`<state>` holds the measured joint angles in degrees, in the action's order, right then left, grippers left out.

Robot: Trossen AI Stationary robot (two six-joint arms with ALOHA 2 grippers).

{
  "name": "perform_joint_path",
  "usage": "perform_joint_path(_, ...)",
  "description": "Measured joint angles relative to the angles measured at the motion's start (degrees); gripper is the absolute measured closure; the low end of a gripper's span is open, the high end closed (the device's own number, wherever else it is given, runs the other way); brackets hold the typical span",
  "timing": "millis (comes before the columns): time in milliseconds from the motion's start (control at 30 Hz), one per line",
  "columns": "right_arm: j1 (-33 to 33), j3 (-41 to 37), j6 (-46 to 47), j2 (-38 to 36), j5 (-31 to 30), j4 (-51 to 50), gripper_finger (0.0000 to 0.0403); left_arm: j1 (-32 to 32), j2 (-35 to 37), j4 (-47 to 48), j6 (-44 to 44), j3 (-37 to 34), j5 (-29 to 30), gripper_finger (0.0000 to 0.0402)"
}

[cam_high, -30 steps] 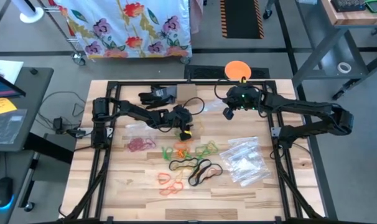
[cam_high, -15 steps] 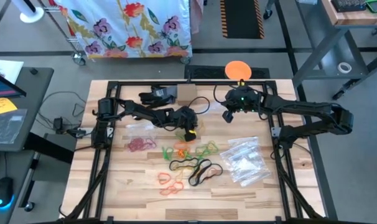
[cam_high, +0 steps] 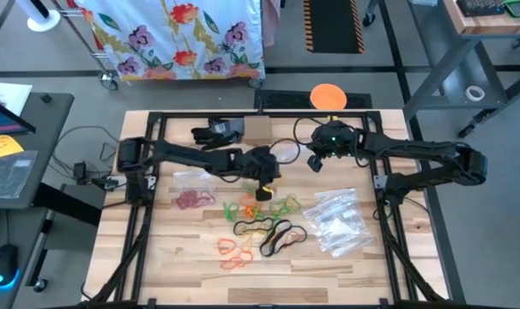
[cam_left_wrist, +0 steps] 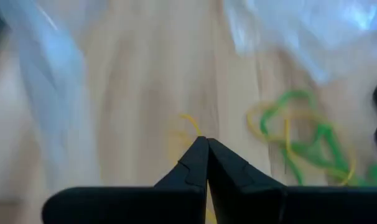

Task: Sort rubber bands
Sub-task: Put the yellow rubber band into the transparent zip bag

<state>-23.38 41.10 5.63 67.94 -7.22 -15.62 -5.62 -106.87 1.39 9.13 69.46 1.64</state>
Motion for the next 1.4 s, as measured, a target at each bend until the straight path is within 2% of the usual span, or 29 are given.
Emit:
perform_joint_path(100,-0.04,-0.15,0.43,0.00,-0.06,-0.06,0.0403,2.73,3.52,0.31,0.68,-0.54,2.78,0.0401)
perform_joint_path(267,1.61,-0.15,2.29,1.32,-0.17,0.88,0.0403,6.31,8.44,-2.97,1.72,-0.47,10.69,0.0401)
perform_joint_path(433,3.95,0.98,6.55,5.84,1.83,1.03,0.0403,7.33,11.82,-7.24,5.04,-0.52,12.07,0.0401)
perform_joint_path(567,5.64,3.61,9.36,10.16,3.22,1.74,0.0403,5.54,13.63,-7.48,6.82,-0.41,14.84,0.0401)
perform_joint_path(900,9.32,9.16,12.54,18.37,5.99,1.65,0.0403,0.21,14.27,-6.12,8.10,-0.52,14.85,0.0401)
perform_joint_path(1167,8.60,9.86,11.53,18.95,5.99,1.47,0.0403,-0.88,14.11,-2.90,4.57,-0.52,9.29,0.0401)
perform_joint_path(1400,6.69,9.86,10.96,18.88,5.97,1.32,0.0403,-0.38,14.07,-1.60,4.94,-0.49,9.85,0.0398)
